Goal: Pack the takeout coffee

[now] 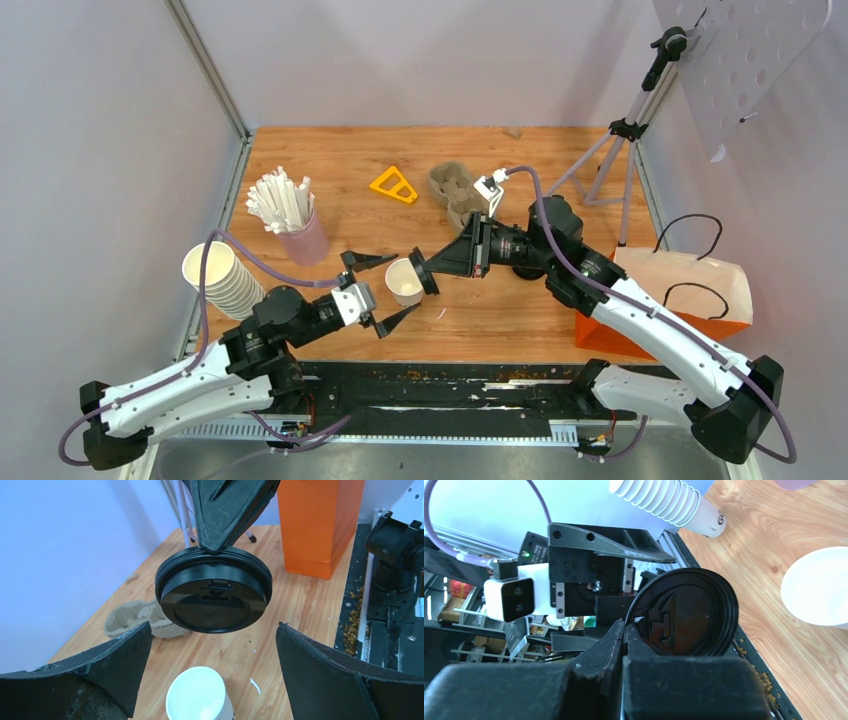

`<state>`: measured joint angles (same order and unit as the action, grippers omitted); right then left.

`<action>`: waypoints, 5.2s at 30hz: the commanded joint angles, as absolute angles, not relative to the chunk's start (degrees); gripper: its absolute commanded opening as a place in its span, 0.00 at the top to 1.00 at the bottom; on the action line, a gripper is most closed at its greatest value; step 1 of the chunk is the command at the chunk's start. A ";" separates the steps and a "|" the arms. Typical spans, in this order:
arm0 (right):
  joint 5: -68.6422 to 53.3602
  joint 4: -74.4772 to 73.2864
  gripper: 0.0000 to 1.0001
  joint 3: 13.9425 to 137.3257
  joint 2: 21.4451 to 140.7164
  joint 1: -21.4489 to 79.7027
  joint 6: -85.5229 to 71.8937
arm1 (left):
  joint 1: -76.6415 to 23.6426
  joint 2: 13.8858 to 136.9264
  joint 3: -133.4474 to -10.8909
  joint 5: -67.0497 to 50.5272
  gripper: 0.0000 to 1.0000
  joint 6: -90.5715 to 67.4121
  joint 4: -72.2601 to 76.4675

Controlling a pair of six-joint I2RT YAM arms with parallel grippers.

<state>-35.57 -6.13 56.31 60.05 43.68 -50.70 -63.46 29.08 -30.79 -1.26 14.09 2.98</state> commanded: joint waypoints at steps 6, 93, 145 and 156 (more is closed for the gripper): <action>-35.69 2.46 1.00 55.66 58.08 45.08 -55.00 | -63.72 32.93 -30.40 -0.60 0.00 17.30 14.50; -1.11 -36.48 0.00 64.26 49.71 45.53 -31.65 | -63.73 60.76 -77.93 21.47 0.16 -6.98 -58.49; 5.36 -39.55 0.00 63.37 44.55 45.55 -27.22 | -49.75 92.54 -89.29 1.12 0.13 1.44 -67.86; 5.55 -39.71 0.00 63.19 44.02 45.53 -26.86 | -49.75 96.33 -91.21 1.76 0.11 2.10 -70.13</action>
